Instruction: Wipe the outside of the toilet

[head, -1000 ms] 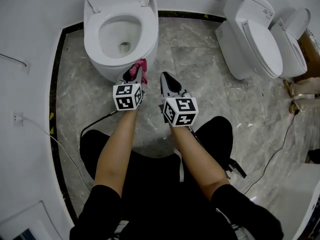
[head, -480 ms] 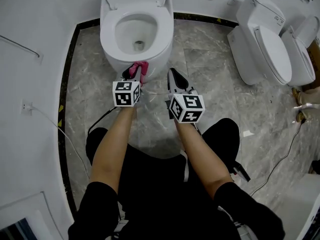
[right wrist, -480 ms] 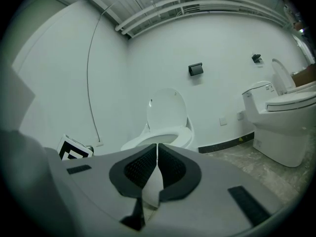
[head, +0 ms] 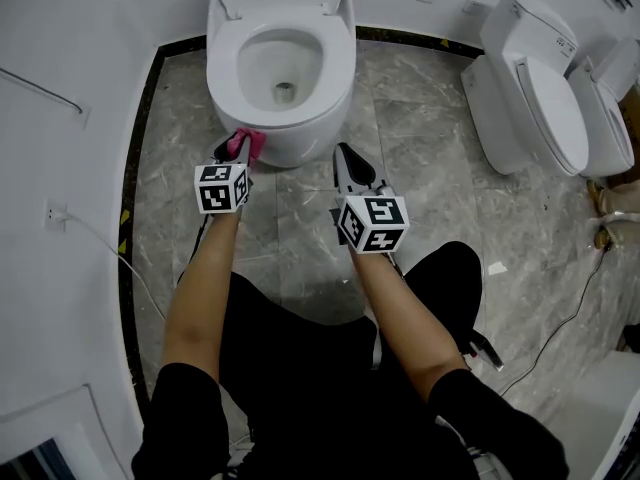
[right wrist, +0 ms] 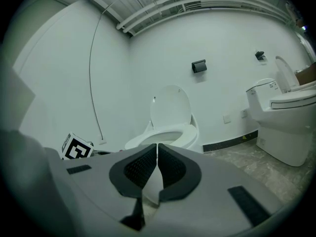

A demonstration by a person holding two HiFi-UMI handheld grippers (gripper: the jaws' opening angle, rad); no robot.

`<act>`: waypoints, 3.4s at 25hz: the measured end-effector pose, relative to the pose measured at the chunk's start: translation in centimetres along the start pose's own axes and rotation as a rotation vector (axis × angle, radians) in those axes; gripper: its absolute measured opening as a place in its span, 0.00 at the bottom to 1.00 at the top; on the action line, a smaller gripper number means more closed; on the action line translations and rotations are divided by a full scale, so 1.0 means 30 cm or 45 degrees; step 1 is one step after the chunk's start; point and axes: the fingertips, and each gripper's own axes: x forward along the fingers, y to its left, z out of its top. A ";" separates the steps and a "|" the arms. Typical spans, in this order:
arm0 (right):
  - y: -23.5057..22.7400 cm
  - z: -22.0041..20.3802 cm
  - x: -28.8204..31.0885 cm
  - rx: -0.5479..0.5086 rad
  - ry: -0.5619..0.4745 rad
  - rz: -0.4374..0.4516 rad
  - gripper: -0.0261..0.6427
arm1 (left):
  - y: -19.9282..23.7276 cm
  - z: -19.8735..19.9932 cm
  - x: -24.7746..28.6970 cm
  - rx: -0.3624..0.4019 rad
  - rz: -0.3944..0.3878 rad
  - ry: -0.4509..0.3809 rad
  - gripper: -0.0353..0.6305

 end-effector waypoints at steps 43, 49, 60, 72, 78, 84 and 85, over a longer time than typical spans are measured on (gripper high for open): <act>-0.227 0.091 -0.172 0.104 -0.203 -0.135 0.09 | -0.679 0.032 0.171 -0.160 -0.239 -0.093 0.17; -0.274 0.102 -0.238 0.014 -0.212 -0.164 0.09 | -0.673 0.015 0.326 -0.172 -0.116 -0.011 0.17; -0.214 0.051 -0.234 0.050 -0.195 -0.126 0.09 | -0.564 0.017 0.319 -0.216 0.036 -0.018 0.17; -0.081 0.043 -0.113 0.059 -0.171 -0.038 0.09 | -0.354 -0.046 0.127 -0.114 0.097 0.003 0.17; 0.049 0.034 -0.041 0.030 -0.145 0.063 0.09 | -0.154 -0.096 0.048 -0.095 0.160 0.037 0.17; 0.074 -0.020 0.002 0.033 -0.093 0.076 0.09 | 0.034 -0.129 0.045 -0.053 0.207 0.082 0.17; 0.077 -0.036 0.003 0.030 -0.073 0.075 0.09 | 0.064 -0.137 0.049 -0.055 0.216 0.097 0.17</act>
